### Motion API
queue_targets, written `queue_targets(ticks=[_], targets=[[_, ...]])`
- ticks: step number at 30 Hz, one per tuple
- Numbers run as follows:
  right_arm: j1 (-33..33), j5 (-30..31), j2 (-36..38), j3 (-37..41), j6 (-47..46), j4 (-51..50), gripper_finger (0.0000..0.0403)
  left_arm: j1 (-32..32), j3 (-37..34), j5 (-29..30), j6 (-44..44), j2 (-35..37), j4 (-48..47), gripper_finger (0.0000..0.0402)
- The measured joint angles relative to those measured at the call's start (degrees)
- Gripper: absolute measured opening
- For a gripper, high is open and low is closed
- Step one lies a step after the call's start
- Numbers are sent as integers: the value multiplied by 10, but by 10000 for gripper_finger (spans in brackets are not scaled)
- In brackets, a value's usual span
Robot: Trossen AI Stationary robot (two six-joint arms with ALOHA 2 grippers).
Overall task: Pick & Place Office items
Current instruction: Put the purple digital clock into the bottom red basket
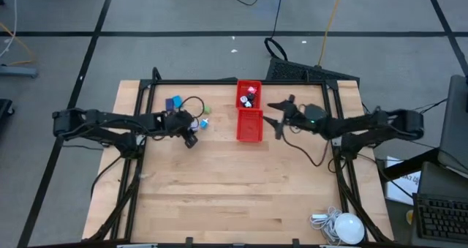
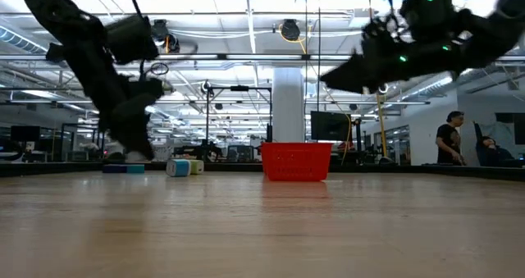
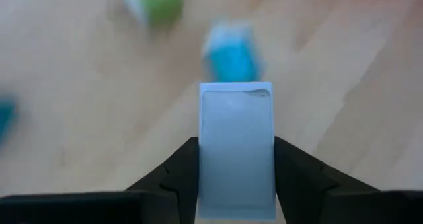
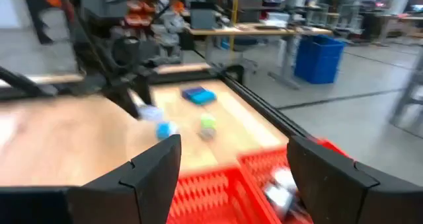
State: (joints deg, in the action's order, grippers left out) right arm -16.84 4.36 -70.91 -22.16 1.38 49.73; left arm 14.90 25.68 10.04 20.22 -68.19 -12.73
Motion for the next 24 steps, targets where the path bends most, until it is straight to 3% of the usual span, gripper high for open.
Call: queue_targets(ticks=[5, 10, 15, 22, 24], targets=[[24, -20, -92, -88, -40, -7, 263, -56, 0, 91, -182, 36, 73, 152], [43, -31, -181, -178, -158, -36, 263, -118, 0, 180, -381, 27, 130, 152], [61, -31, -265, -261, -265, -44, 263, -163, 4, 232, -456, 3, 198, 152], [68, -54, -347, -341, -292, -16, 263, -203, 51, 356, -539, -40, 202, 152], [68, -77, -360, -352, -305, -3, 263, -209, 72, 367, -553, -51, 204, 152]])
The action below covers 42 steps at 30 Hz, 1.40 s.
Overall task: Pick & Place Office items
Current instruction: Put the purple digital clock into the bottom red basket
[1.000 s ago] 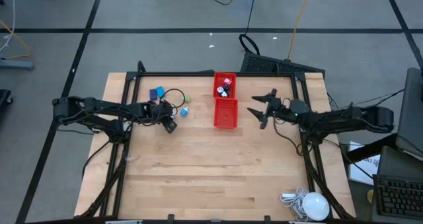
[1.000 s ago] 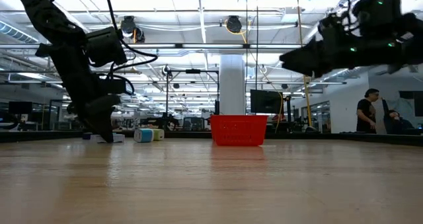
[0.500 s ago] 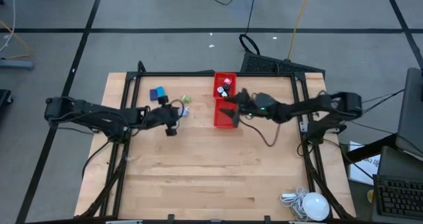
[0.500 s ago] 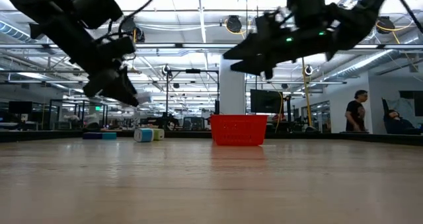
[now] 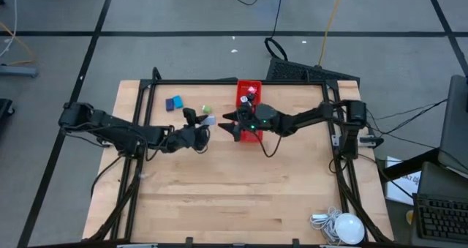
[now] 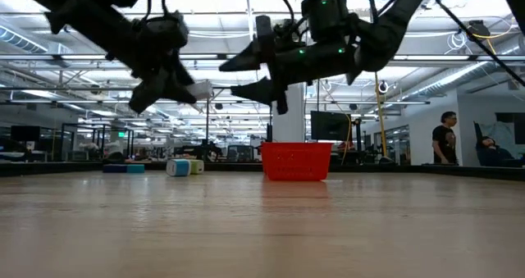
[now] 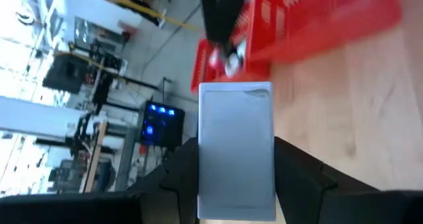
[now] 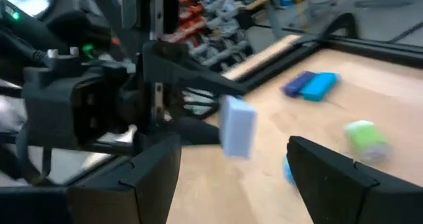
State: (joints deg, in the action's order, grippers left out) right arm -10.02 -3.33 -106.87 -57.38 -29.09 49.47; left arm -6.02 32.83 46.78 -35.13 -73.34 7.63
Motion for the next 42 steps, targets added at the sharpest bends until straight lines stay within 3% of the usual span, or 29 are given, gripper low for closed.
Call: queue_targets(ticks=[15, 19, 28, 32, 34, 38, 42], targets=[[-4, -71, -24, -15, 16, 47, 250, -17, 95, -8, 23, -72, -1, 152], [-9, -124, -24, -15, 14, 58, 207, -25, 106, -3, 47, -89, -1, 152], [-14, -183, -22, -15, 67, 35, 66, -34, 125, 2, 57, -85, -7, 152], [-29, -222, -22, -15, 66, 31, 59, -39, 126, 1, 95, -86, -7, 152], [-39, -254, -22, -15, 71, 32, 58, -48, 126, -4, 137, -86, -2, 177], [-66, -307, -23, -12, 80, 27, 41, -68, 128, -6, 265, -84, 8, 267], [-84, -318, -24, -11, 64, 26, 41, -81, 129, -8, 279, -84, 4, 335]])
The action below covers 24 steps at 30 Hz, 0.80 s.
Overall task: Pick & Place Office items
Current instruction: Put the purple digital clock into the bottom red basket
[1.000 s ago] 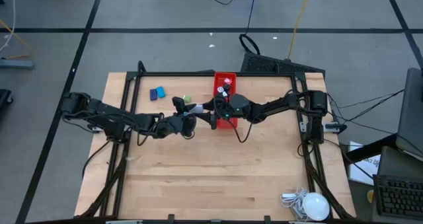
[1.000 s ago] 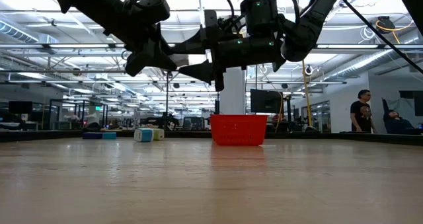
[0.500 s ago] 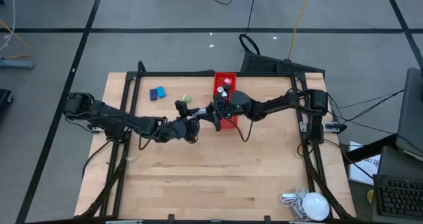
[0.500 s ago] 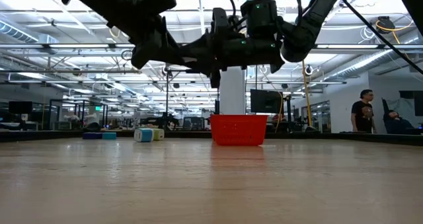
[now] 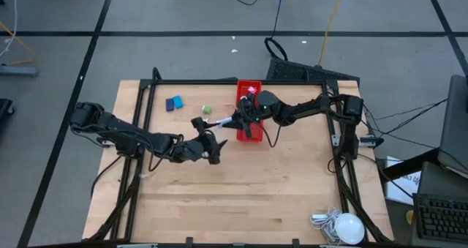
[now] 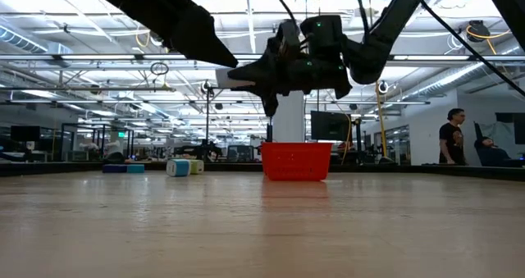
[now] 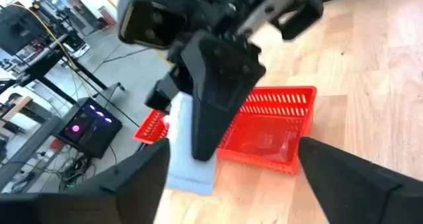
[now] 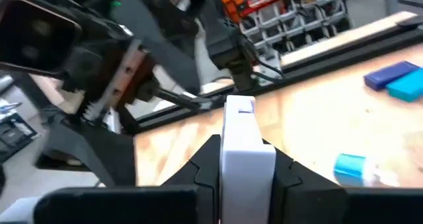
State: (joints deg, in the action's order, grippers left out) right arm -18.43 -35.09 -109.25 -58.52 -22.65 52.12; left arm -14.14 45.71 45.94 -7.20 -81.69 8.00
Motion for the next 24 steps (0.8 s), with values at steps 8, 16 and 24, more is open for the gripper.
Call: queue_targets(ticks=[8, 16, 24], targets=[[-9, -27, 2, 0, 10, 3, 41, 7, -36, -64, 13, 24, 6, 396], [8, -6, 70, 0, 110, -135, 41, 29, -205, -71, 16, 139, 163, 377], [45, 290, 207, -1, 319, -494, 41, 53, -357, -69, -9, 290, 350, 365]])
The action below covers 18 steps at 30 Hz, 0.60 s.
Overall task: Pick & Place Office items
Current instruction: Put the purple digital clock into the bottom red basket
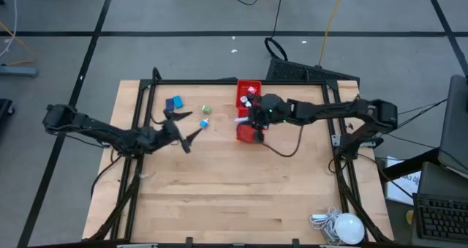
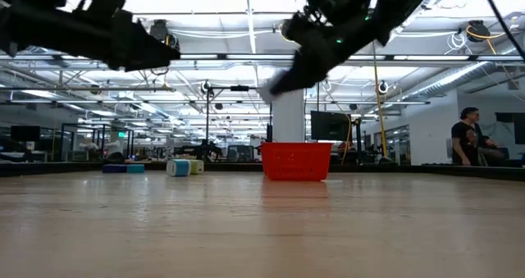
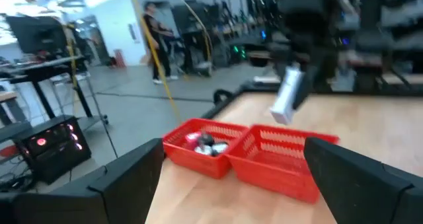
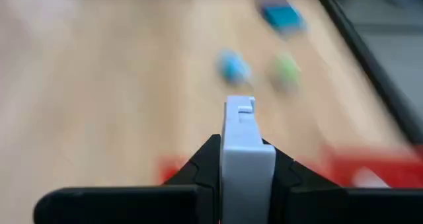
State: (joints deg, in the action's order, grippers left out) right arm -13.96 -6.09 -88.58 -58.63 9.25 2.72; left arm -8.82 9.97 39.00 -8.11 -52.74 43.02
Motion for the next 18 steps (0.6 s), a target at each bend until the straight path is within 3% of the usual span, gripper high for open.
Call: queue_targets(ticks=[3, 5, 12, 18], targets=[[13, 135, 18, 0, 33, -85, 41, 13, -33, 0, 0, 44, 21, 367], [13, 183, 19, 0, 39, -130, 41, 23, -45, -6, 10, 66, 22, 369], [13, 195, -33, 0, 48, -118, 41, 53, -57, -89, 41, 82, 18, 366], [13, 195, -85, 0, 54, -83, 44, 64, -57, -108, 39, 81, 17, 367]])
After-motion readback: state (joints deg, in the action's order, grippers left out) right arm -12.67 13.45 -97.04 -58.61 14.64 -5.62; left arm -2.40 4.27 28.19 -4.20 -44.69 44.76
